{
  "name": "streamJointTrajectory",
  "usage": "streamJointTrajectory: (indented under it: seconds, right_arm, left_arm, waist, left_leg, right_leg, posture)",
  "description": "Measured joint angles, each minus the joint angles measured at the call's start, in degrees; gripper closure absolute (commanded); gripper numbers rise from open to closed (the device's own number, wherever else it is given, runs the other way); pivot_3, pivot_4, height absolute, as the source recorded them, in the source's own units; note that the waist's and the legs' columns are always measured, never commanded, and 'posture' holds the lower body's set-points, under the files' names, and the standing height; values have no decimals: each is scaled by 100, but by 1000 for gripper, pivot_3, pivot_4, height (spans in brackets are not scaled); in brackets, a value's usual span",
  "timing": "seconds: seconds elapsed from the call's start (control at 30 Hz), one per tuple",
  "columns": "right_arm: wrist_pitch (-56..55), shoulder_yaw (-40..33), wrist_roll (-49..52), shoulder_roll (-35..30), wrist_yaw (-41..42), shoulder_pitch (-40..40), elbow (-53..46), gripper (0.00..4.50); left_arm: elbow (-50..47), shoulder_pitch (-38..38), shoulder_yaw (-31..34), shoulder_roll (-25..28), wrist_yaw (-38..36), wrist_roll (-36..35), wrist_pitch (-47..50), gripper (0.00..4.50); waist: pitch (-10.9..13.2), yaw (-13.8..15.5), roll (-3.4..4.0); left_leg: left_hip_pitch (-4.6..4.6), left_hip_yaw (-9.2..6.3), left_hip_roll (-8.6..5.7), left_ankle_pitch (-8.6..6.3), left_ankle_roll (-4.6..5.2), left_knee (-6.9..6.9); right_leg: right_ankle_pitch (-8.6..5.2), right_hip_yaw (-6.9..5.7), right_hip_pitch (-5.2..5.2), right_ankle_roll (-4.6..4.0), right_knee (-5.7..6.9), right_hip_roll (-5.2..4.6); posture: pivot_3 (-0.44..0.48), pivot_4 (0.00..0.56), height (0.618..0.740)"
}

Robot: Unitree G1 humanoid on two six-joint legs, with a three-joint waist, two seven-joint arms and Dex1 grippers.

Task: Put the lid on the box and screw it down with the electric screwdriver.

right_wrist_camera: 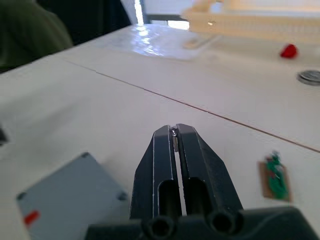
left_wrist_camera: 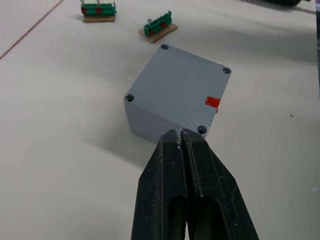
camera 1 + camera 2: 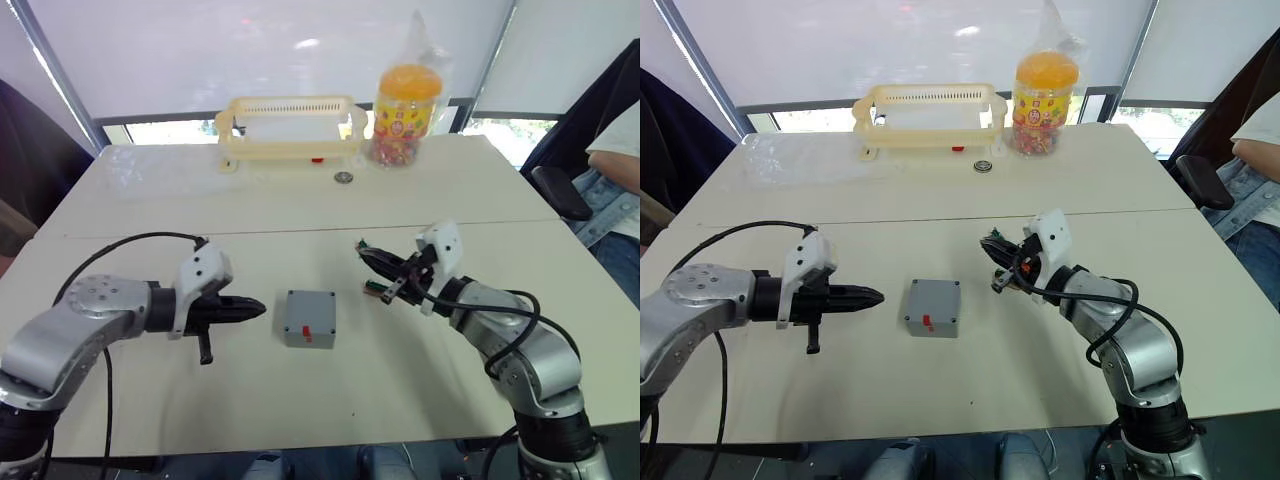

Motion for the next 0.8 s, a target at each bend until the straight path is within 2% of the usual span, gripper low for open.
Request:
streamJointTrajectory:
  seconds: [0.23,0.8]
  right_arm:
    - [-216,639,-218,-10,232,17,385,4465]
    - [-389,823,-506,-120,428,195,534,4465]
  left_arm:
    - [193,63,158,-36,23,-34,-24,4455]
    - [-2,310,193,-83,308,-141,9,4455]
  waist:
    - [0,2,0]
    - [0,5,0]
  left_leg:
    - [-1,0,0,0,0,0]
    - [0,0,0,0,-1,0]
  right_leg:
    - [0,0,-1,0,-1,-1]
    - [1,0,-1,-1,0,0]
  posture:
    - [0,150,740]
    - [0,150,740]
